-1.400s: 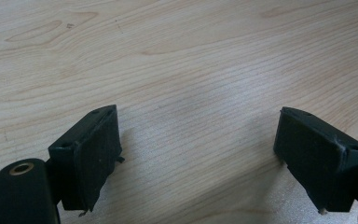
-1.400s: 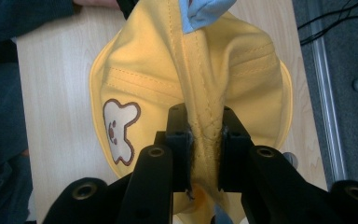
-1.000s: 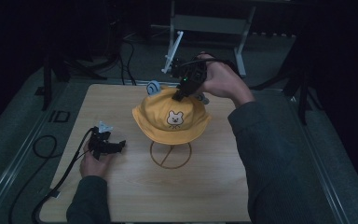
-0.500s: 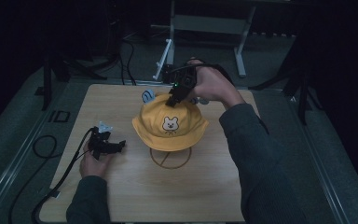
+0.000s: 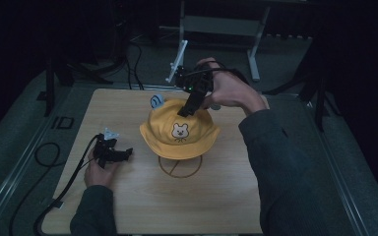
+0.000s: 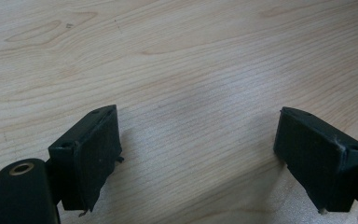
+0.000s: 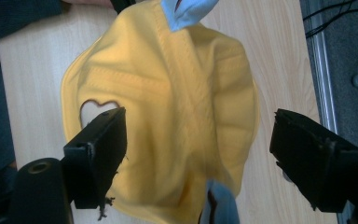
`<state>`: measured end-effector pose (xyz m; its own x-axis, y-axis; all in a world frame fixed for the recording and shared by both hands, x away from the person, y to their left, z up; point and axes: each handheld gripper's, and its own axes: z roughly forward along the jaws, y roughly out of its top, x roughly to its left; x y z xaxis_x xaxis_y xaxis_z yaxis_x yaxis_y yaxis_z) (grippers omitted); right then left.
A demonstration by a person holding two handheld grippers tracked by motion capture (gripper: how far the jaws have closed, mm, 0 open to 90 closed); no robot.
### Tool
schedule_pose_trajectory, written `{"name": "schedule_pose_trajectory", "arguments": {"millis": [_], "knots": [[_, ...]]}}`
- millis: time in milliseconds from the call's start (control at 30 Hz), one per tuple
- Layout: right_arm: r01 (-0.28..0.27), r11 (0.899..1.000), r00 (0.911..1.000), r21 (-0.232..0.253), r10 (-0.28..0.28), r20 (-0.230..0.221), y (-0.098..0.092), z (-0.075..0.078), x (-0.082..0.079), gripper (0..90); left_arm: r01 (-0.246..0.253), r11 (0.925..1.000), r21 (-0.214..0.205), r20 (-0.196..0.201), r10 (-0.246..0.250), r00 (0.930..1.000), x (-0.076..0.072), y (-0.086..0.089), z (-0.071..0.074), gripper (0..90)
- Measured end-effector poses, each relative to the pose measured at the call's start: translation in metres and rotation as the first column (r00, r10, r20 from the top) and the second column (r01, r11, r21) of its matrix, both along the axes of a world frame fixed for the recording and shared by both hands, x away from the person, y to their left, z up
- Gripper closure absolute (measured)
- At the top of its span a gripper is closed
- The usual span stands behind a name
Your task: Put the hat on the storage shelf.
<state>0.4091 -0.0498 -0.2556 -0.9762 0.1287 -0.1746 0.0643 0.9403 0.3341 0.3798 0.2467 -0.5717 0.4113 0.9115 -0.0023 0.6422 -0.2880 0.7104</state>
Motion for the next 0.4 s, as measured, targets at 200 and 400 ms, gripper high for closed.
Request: {"name": "schedule_pose_trajectory", "arguments": {"millis": [200, 400], "knots": [[0.010, 1.000, 0.9998, 0.001, -0.010, 0.014, -0.019, 0.005, -0.003, 23.8, 0.000, 1.0000, 0.000, 0.000, 0.000, 1.0000, 0.000, 0.000, 0.000, 14.4], [0.043, 0.999, 0.9990, 0.029, -0.044, 0.009, -0.048, 0.005, -0.001, 23.1, -0.002, 1.0000, -0.001, 0.002, 0.002, 1.0000, 0.000, 0.000, 0.000, 14.4]]}}
